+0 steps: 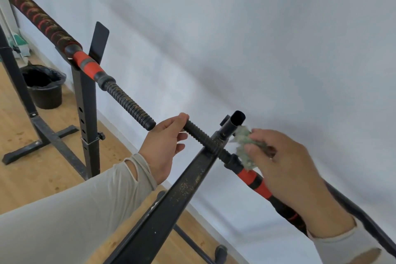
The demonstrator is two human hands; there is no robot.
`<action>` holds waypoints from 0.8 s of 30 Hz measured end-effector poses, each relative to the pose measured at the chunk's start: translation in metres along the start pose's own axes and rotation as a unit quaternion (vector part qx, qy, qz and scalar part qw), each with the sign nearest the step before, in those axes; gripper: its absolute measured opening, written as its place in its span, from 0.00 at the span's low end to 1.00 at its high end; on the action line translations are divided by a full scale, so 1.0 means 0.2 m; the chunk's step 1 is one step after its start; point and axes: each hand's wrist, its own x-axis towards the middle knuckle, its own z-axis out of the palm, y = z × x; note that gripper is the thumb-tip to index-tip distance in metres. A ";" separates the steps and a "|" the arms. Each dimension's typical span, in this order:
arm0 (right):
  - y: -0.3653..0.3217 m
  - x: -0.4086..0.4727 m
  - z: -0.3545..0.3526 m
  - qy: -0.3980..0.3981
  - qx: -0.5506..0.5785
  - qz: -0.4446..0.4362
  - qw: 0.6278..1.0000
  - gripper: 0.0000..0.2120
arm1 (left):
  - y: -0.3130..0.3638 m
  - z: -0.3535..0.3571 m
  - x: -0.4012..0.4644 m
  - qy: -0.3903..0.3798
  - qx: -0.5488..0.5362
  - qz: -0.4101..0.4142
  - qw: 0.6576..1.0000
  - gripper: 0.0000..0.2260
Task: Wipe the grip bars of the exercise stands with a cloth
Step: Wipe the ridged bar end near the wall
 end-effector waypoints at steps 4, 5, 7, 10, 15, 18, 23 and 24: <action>-0.01 -0.05 0.12 -0.084 -0.065 -0.016 0.994 0.07 | -0.01 -0.03 0.00 -0.004 -0.004 0.017 1.000 0.11; -0.02 -0.03 0.13 -0.083 -0.075 -0.015 0.994 0.08 | -0.01 -0.04 0.00 -0.002 -0.003 0.021 1.000 0.09; -0.09 0.00 0.16 -0.065 -0.073 -0.031 0.995 0.08 | -0.02 -0.06 0.00 -0.003 -0.003 0.023 1.000 0.06; -0.24 0.11 0.27 -0.058 -0.036 -0.037 0.997 0.09 | -0.03 -0.07 -0.01 -0.018 -0.010 0.018 1.000 0.06; -0.43 0.33 0.40 -0.122 0.057 -0.012 0.991 0.07 | -0.02 -0.05 -0.03 -0.050 -0.012 0.014 0.999 0.14; -0.34 0.27 0.32 -0.154 0.091 -0.021 0.984 0.03 | -0.01 -0.04 -0.04 -0.043 -0.002 0.011 0.999 0.12; -0.11 0.05 0.06 -0.201 -0.075 -0.049 0.976 0.04 | -0.03 -0.04 -0.03 -0.015 -0.015 0.002 1.000 0.07; -0.11 0.05 0.05 -0.206 -0.090 -0.043 0.973 0.04 | -0.03 -0.03 -0.04 -0.017 -0.017 0.000 1.000 0.07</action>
